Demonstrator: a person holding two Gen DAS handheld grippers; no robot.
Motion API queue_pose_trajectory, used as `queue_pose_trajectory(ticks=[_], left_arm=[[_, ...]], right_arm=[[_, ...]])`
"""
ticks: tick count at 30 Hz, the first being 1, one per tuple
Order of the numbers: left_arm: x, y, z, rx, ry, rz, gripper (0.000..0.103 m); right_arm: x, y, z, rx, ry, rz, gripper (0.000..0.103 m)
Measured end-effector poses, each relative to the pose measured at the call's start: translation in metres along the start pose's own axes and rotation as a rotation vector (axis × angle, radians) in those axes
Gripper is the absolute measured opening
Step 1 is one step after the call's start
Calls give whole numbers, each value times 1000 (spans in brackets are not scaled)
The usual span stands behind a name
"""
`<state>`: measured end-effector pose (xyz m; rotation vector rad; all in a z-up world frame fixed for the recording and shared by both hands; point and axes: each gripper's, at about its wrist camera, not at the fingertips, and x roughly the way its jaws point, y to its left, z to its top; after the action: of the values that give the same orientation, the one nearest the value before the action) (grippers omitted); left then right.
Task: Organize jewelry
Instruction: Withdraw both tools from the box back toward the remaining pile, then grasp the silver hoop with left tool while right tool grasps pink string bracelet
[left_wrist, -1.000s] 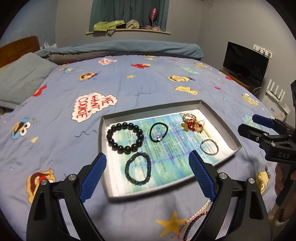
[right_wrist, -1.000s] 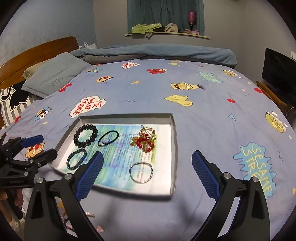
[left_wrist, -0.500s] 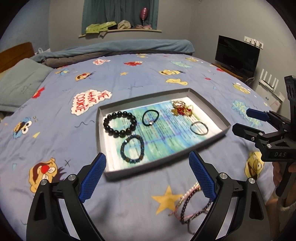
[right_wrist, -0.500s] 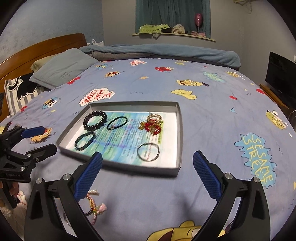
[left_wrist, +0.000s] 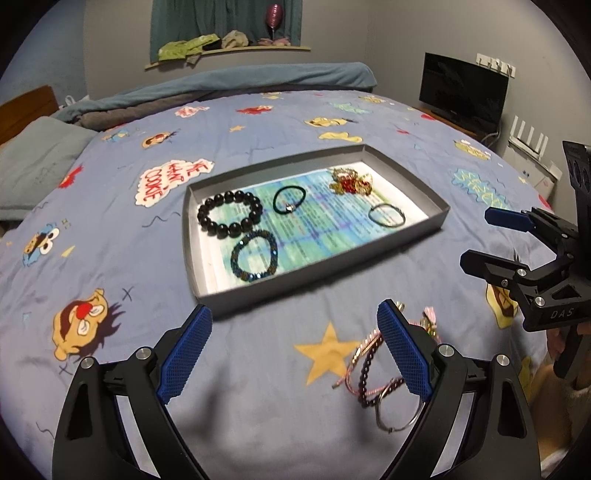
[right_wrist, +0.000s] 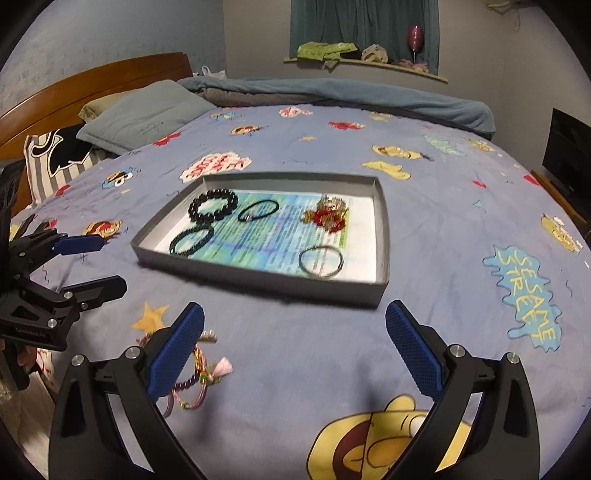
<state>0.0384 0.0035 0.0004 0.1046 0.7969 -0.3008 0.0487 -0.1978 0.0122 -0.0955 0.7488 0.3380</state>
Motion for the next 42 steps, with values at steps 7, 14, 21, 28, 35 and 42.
queue_pose_trajectory(ticks=[7,14,21,28,35,42], left_arm=[[3,-3,-8,9,25,-12,91],[4,0,-14,13,44,-12,91],[4,1,-26,38,67,-48,90],[15,-14,-34,85,111,-96,69],[20,-21,-35,117,132,-115,44],[23,-21,-35,120,142,-108,35]], right_arm=[[0,4,-10,-7,17,20,97],[0,6,-16,-2,24,42,97],[0,15,-31,-46,54,97,96],[1,20,-37,-71,91,108,57],[5,31,-43,-98,130,175,36],[16,45,-49,-121,175,201,25]])
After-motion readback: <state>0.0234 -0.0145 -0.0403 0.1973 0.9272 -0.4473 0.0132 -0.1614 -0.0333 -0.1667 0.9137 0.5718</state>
